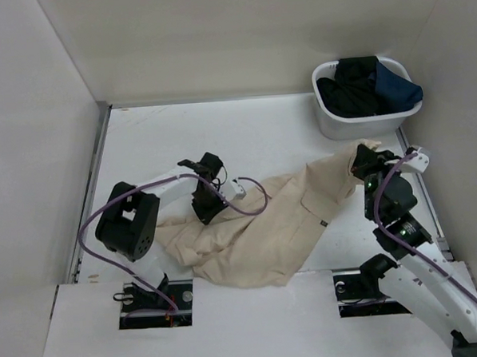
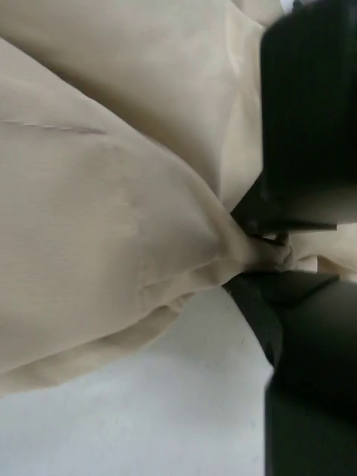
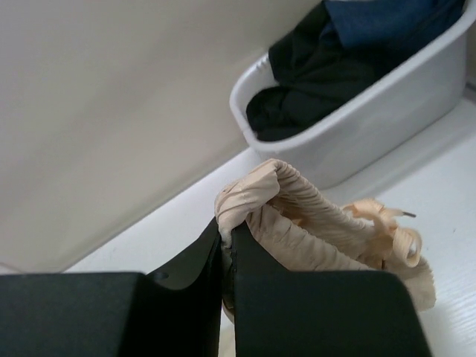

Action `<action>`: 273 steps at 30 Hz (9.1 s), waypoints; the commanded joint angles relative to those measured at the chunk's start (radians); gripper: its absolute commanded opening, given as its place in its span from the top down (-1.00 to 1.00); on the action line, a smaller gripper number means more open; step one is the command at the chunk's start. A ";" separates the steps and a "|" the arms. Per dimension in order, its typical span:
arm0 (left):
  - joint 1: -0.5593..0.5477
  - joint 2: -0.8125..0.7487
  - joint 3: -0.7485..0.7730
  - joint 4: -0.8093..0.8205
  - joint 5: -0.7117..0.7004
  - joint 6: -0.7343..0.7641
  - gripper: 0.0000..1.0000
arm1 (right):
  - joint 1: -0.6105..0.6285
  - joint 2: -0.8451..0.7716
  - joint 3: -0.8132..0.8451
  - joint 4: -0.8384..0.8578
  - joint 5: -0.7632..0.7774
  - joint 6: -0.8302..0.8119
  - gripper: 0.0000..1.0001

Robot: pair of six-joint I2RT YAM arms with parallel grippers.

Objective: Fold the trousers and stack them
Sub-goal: Flatten the trousers out, then fold the trousers

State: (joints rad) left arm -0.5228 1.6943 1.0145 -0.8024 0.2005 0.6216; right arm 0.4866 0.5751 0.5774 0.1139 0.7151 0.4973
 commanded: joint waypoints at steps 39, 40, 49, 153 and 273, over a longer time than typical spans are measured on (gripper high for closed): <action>0.218 -0.088 -0.195 0.612 -0.299 0.176 -0.53 | -0.007 0.207 -0.021 0.115 -0.312 0.374 0.95; 0.217 -0.067 -0.189 0.617 -0.296 0.168 -0.48 | -0.013 0.200 -0.021 0.106 -0.310 0.371 0.95; 0.362 -0.016 0.085 0.692 -0.374 0.078 1.00 | -0.229 0.415 0.198 0.075 -0.552 0.258 0.94; 0.926 -0.282 0.194 0.201 -0.311 0.319 -0.47 | -0.587 0.004 0.173 -0.857 -0.333 0.382 -1.00; 0.735 0.384 0.585 -0.066 0.041 0.061 0.84 | -0.437 0.506 0.182 -0.086 -0.566 -0.304 0.98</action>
State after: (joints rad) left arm 0.2401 2.1185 1.6207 -0.8955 0.2764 0.6685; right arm 0.0410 1.0809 0.7357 -0.0586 0.1429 0.1806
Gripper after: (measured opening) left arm 0.132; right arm 0.038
